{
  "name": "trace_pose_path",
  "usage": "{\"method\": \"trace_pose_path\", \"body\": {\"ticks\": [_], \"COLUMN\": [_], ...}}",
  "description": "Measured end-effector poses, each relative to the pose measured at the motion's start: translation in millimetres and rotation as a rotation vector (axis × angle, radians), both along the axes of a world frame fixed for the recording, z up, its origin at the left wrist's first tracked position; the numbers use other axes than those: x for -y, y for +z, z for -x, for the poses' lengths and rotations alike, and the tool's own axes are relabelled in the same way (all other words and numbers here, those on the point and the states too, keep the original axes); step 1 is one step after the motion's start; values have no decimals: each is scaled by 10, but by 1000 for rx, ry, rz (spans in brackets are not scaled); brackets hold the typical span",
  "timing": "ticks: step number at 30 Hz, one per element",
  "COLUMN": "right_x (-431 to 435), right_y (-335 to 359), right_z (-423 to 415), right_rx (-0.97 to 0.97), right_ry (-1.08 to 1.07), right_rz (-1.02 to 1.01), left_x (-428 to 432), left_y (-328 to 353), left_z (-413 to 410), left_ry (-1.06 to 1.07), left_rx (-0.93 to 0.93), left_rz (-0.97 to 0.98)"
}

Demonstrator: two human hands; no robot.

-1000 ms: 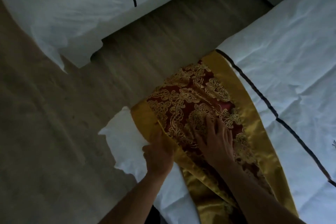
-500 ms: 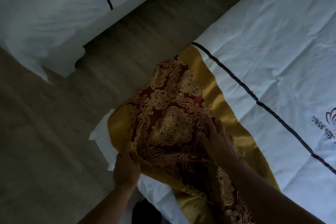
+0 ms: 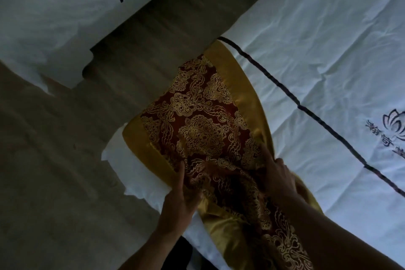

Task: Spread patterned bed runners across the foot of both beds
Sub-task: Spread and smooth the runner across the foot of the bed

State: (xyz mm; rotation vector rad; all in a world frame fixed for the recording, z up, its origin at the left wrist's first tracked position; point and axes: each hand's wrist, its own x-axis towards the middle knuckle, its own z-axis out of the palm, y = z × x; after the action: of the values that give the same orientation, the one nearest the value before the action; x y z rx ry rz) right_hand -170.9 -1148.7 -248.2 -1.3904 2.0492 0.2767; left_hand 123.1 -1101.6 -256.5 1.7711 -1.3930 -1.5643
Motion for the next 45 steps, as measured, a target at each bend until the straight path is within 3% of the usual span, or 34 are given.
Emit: {"method": "trace_pose_path", "body": {"ticks": [3, 7, 10, 13, 15, 18, 24, 30, 35, 41, 45], "right_x": [137, 663, 889, 729, 392, -351, -1782, -2350, -2558, -2334, -2346], "right_y": [194, 498, 650, 640, 548, 388, 257, 412, 425, 721, 781], "right_z": [193, 721, 917, 852, 761, 647, 695, 880, 981, 793, 831], "right_rx": [-39, -265, -329, -221, -147, -158, -198, -188, 23, 343, 440], "right_ry": [102, 153, 148, 51, -14, -26, -177, -469, -886, -637, -613], "right_rz": [63, 396, 523, 478, 418, 322, 135, 12, -100, 401, 563], "left_x": [47, 110, 179, 187, 107, -30, -273, -529, -807, -924, -760], "left_y": [31, 148, 157, 214, 286, 387, 456, 421, 534, 606, 684], "left_z": [21, 57, 139, 242, 295, 367, 712, 1504, 2147, 2400, 2462], "left_ry": [-13, -111, -106, -197, -347, -579, -795, -1071, -1433, -1368, -1269], "left_rx": [88, 148, 165, 328, 474, 628, 443, 280, 270, 298, 306], "left_rz": [56, 122, 178, 99, -40, -79, 178, 668, 601, 668, 712]}}
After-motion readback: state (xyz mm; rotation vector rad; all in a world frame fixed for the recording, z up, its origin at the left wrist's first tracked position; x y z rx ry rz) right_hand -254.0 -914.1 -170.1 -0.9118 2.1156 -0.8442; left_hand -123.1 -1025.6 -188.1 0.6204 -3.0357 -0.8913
